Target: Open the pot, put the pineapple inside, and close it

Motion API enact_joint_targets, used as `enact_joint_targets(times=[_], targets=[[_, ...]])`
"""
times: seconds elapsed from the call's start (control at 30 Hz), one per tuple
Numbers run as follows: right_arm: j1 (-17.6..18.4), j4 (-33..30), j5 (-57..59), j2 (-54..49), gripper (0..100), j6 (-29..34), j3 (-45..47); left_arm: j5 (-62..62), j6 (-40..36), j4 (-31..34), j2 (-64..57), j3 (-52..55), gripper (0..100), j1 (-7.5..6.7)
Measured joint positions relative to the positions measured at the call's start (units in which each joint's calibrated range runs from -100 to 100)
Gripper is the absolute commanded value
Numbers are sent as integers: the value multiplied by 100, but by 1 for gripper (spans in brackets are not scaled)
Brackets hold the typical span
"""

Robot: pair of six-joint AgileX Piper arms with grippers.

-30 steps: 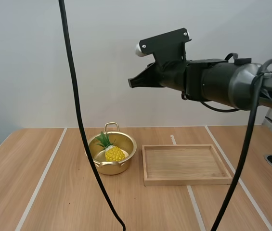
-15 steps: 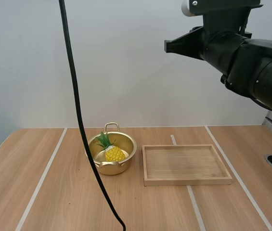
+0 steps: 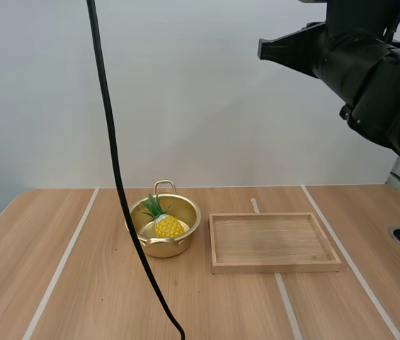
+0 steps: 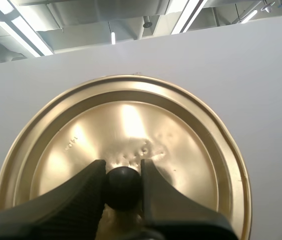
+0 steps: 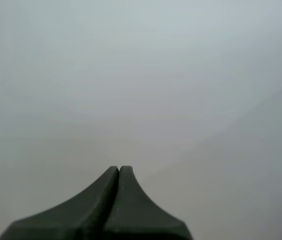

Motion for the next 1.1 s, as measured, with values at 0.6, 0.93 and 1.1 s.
enact_joint_targets(times=[0.6,0.93,1.1], targets=[[-8,0,-326,0,0,0,0,0,0,0,0,0,0,0],[-8,0,-341,0,0,0,0,0,0,0,0,0,0,0],[-8,0,-341,0,0,0,0,0,0,0,0,0,0,0]])
